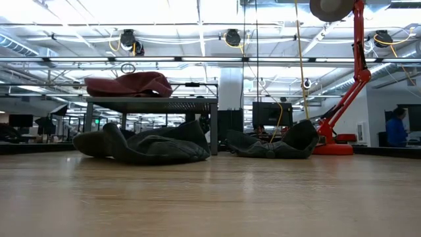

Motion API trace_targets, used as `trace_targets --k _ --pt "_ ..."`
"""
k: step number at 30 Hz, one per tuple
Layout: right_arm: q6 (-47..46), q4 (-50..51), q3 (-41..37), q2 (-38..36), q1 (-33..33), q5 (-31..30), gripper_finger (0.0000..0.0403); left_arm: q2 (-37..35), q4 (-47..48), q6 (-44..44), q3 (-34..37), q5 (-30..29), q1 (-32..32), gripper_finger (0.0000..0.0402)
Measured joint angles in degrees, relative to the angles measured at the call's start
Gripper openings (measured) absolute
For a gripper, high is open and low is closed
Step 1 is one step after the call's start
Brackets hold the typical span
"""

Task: Pick & Place hat
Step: Stack the red cap on top of the red cap on the shelf

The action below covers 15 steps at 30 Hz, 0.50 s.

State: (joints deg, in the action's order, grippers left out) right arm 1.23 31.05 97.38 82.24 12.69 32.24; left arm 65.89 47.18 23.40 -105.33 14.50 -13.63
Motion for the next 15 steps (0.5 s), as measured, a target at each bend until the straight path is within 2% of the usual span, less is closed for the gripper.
trace_targets --k 3,9,12,15 --pt "-2.8 -11.0 -2.8 0.0 2.2 5.6 0.0271 0.0 -4.0 -6.6 0.0 1.9 3.9 0.0008" --pt "-14.4 -35.4 -8.1 0.0 7.6 17.0 0.0272 1.2 -7.3 -20.6 0.0 6.2 11.6 0.0008" --pt "-19.3 -45.2 -10.0 0.3 9.9 20.9 0.0272 2.7 -9.3 -27.5 0.0 10.8 16.3 0.0008" --pt "-23.2 -51.7 -10.2 1.7 11.5 23.7 0.0272 4.5 -11.1 -31.8 0.0 18.0 22.6 0.0008"
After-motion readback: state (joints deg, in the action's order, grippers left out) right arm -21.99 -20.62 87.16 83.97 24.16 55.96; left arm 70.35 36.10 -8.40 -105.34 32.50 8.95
